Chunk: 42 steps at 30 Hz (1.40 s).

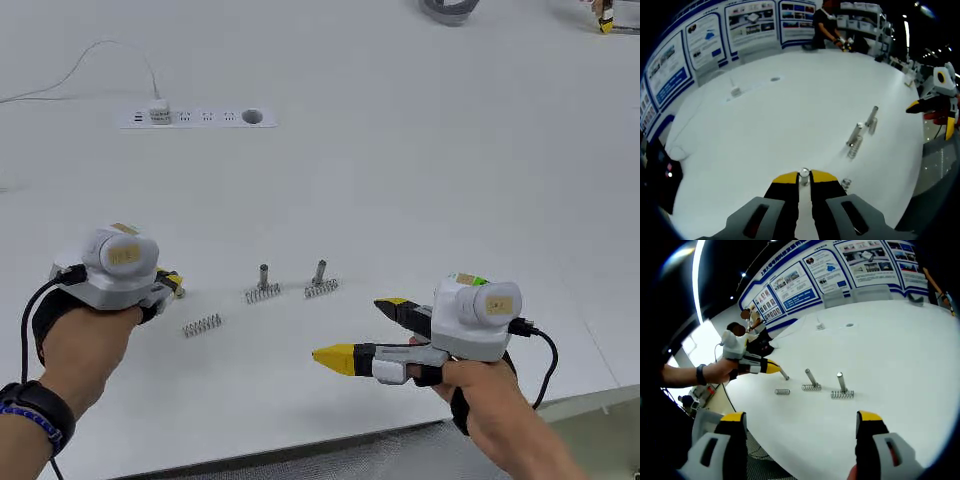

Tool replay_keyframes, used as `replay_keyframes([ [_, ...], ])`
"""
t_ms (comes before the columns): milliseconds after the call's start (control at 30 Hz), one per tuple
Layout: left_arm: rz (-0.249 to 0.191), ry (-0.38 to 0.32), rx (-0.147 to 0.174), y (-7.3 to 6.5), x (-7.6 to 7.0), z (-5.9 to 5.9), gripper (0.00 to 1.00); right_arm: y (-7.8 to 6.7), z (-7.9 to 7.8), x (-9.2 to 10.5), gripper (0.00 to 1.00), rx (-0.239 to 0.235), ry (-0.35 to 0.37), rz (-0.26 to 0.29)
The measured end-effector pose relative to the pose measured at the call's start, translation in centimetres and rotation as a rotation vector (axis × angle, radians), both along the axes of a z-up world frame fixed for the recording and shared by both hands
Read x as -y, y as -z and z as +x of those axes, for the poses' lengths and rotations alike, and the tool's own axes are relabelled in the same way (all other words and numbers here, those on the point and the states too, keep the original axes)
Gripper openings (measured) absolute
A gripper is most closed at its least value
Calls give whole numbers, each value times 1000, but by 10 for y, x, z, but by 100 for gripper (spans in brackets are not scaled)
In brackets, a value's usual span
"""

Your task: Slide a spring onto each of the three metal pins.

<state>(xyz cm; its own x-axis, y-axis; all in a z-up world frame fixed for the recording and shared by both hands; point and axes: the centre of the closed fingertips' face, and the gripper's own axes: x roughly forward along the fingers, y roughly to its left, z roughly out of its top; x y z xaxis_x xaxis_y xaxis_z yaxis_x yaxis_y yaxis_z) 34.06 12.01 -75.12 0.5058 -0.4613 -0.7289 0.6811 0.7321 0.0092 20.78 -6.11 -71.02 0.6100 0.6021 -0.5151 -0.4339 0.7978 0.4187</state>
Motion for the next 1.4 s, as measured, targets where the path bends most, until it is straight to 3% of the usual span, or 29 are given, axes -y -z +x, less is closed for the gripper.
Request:
replay_keyframes([
  [867,-13,45,4,1,25,-5,7,3,-4,5,91,-10,11,-1],
  [1400,-5,63,8,4,25,-8,8,3,-3,5,91,-10,13,3],
])
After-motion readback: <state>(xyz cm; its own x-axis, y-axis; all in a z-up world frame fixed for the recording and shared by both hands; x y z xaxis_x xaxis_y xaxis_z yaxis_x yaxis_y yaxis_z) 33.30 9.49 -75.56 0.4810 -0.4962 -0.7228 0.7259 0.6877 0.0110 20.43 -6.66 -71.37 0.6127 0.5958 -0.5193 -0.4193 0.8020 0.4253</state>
